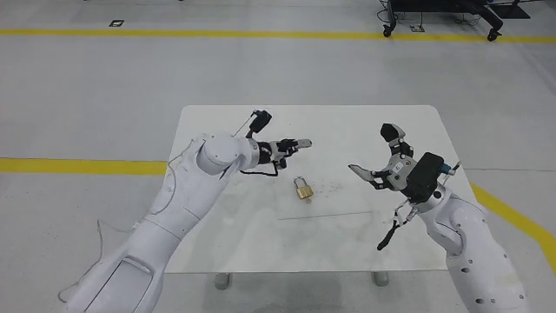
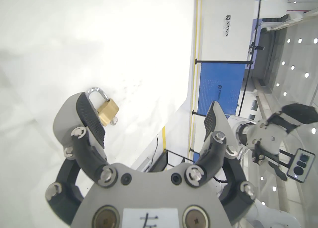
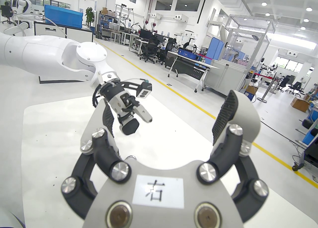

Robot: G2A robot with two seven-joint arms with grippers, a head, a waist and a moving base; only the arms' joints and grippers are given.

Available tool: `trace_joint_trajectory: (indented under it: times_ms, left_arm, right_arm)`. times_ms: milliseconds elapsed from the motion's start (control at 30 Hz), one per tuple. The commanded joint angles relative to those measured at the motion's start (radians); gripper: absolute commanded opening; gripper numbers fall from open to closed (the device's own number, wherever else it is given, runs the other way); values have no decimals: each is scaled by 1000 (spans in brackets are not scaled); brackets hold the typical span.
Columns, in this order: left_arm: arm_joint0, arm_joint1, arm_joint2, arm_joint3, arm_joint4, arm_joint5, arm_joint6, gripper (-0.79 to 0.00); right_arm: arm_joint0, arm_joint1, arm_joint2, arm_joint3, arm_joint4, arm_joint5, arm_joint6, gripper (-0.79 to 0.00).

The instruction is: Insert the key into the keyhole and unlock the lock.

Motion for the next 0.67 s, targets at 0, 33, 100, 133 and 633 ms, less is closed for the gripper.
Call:
trace_joint_trajectory:
  times_ms: [0, 33, 100, 133, 633]
  left_arm:
    - [67, 36, -92, -140, 76, -11, 44, 0]
    - [99, 52, -132, -212, 132, -13, 62, 0]
    - [174, 82, -207, -363, 234, -22, 75, 0]
    - [211, 94, -240, -446, 286, -52, 81, 0]
    - [305, 115, -323, -579, 306, -95, 89, 0]
  right_arm:
    - [8, -1, 5, 19, 46, -5, -17, 0]
    - [10, 0, 19, 29, 63, -5, -32, 0]
    - [5, 1, 51, 41, 87, -6, -75, 0]
    - [-1, 2, 73, 49, 98, -8, -100, 0]
    - [-26, 3, 134, 73, 170, -28, -208, -1]
